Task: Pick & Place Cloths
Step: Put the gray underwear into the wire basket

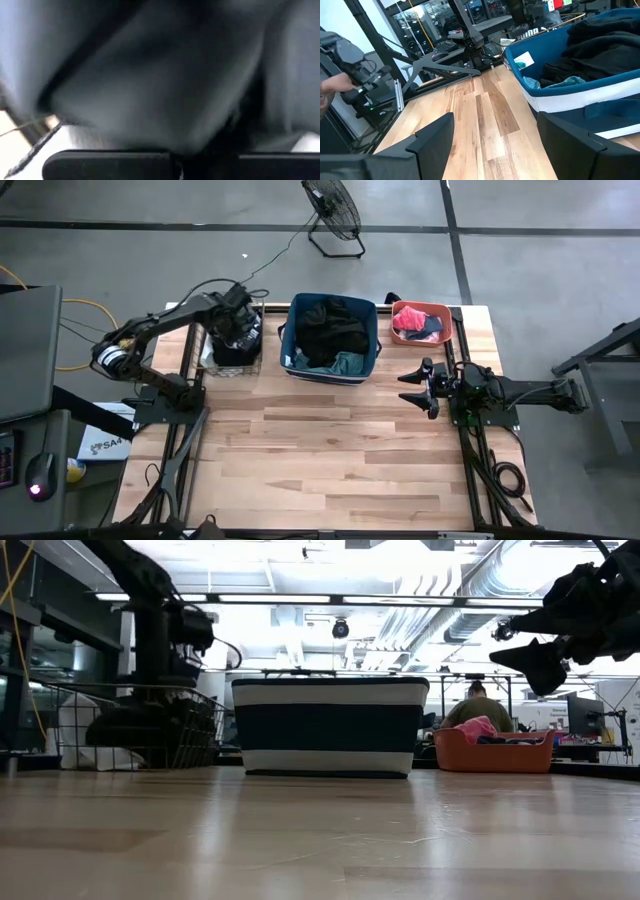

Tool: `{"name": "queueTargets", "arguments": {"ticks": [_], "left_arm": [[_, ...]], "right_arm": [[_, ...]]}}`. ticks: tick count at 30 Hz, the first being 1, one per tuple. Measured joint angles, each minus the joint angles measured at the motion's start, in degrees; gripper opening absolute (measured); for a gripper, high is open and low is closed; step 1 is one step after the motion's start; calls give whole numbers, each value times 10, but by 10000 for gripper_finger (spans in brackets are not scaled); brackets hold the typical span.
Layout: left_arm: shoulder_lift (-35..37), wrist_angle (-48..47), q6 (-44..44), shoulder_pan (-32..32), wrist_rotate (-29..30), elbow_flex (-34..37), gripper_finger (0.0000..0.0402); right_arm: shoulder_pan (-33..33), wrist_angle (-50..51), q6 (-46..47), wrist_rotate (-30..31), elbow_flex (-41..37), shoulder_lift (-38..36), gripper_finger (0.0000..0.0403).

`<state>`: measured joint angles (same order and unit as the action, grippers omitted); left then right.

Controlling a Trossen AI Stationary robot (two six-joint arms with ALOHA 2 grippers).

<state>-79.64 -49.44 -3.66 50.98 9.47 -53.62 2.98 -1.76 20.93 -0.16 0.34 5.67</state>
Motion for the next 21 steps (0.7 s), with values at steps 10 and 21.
{"name": "queueTargets", "arguments": {"ticks": [10, 21], "left_arm": [[-2, -7, 19, 0, -11, -9, 1], [62, -54, 23, 0, -29, -68, 1]], "right_arm": [[0, 0, 0, 0, 0, 0, 278], [0, 0, 0, 0, 0, 0, 278]]}}
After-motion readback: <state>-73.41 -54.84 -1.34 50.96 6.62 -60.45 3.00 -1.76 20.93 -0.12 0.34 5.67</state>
